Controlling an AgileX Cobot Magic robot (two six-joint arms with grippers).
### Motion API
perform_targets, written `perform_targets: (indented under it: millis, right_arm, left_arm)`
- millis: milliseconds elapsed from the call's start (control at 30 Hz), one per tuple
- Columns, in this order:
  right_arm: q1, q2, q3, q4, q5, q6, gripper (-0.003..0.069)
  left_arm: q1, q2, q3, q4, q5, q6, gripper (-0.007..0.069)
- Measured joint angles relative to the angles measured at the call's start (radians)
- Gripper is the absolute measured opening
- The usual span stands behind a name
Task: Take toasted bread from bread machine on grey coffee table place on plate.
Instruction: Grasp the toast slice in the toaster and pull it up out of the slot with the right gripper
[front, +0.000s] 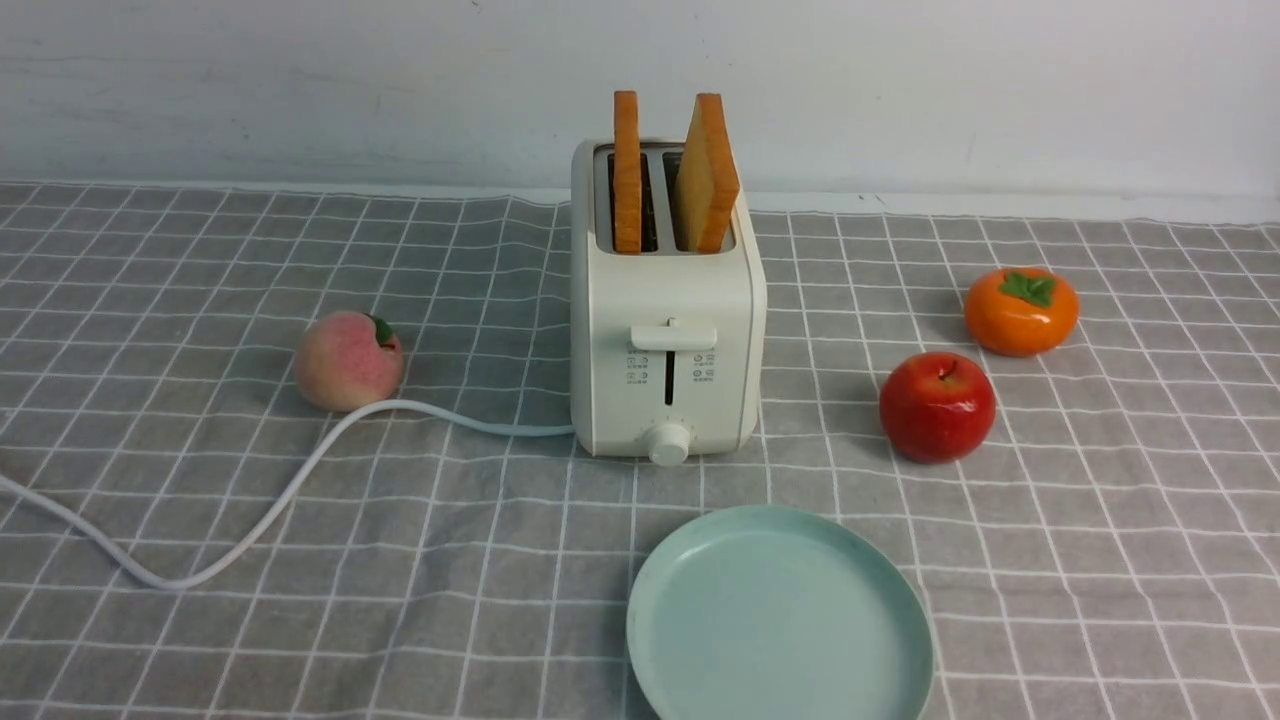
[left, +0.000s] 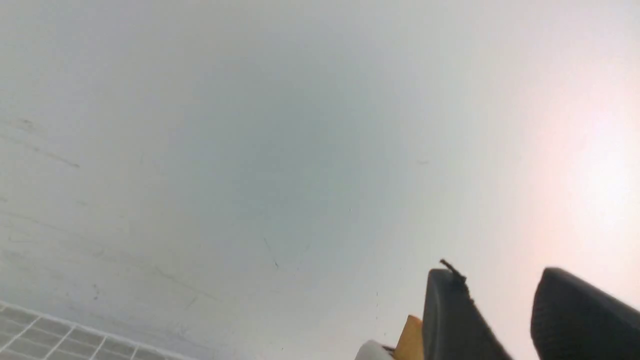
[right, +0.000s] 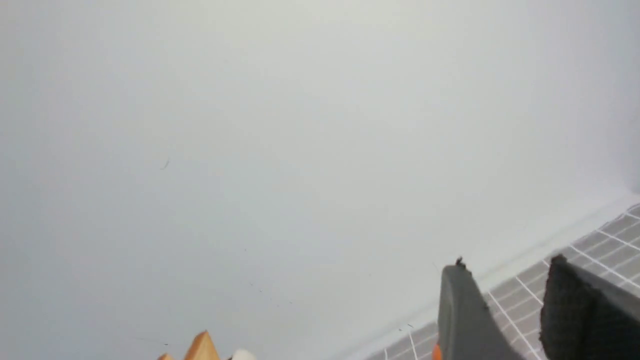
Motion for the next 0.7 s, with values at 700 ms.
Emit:
perform_targets:
  millis: [700]
  right_arm:
    - [0.0, 0.802, -0.736, -0.094, 0.487, 0.025, 0.0239]
  left_arm:
    - [0.0, 0.7, -0.712, 0.077, 0.815, 0.003, 0.0238]
